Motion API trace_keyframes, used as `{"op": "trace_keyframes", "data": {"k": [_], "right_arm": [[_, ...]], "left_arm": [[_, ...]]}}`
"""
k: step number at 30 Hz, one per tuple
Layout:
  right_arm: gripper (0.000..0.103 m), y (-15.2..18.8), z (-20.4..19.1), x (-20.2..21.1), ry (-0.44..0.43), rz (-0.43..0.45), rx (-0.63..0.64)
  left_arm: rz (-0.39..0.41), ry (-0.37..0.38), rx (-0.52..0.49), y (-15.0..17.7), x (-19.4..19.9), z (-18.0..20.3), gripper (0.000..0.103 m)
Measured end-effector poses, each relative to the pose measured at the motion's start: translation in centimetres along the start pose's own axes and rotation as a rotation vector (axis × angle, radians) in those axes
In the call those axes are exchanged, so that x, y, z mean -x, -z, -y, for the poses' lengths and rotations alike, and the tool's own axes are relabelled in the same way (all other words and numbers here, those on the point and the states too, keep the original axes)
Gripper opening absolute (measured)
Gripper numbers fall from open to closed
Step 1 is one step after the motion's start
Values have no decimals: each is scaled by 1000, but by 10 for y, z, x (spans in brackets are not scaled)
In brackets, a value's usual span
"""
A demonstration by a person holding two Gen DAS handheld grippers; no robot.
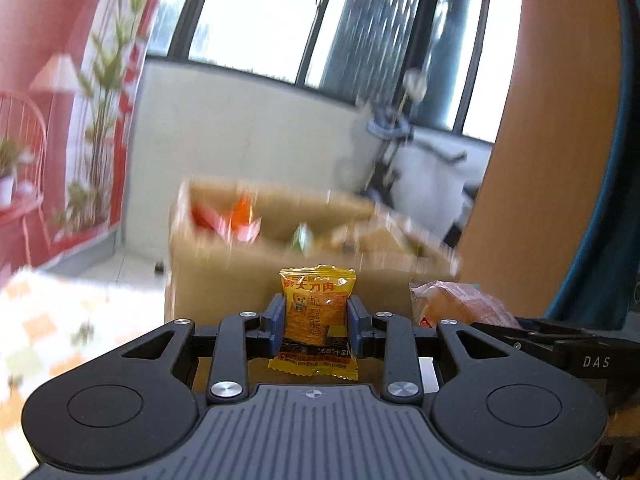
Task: Organize snacks
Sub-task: 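Lift the yellow packet with the left tool over the box, then open the left tool to drop the yellow packet into the box, then move both tools back down to the snacks in front of the box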
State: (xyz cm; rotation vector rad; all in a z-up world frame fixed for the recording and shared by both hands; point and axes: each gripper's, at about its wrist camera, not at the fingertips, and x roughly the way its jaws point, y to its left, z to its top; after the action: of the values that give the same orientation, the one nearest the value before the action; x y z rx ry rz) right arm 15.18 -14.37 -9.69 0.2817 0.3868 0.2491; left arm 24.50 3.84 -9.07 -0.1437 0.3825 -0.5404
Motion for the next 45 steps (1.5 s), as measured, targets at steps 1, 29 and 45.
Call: {"op": "trace_keyframes", "data": {"k": [1, 29, 45], "right_arm": [[77, -10, -1, 1, -9, 26, 4], [89, -76, -12, -154, 100, 116, 266], [103, -47, -5, -82, 158, 227, 171]], "left_arm": [[15, 1, 1, -7, -3, 0, 33], [-51, -136, 24, -62, -85, -48, 92], [7, -126, -23, -46, -36, -35, 103]]}}
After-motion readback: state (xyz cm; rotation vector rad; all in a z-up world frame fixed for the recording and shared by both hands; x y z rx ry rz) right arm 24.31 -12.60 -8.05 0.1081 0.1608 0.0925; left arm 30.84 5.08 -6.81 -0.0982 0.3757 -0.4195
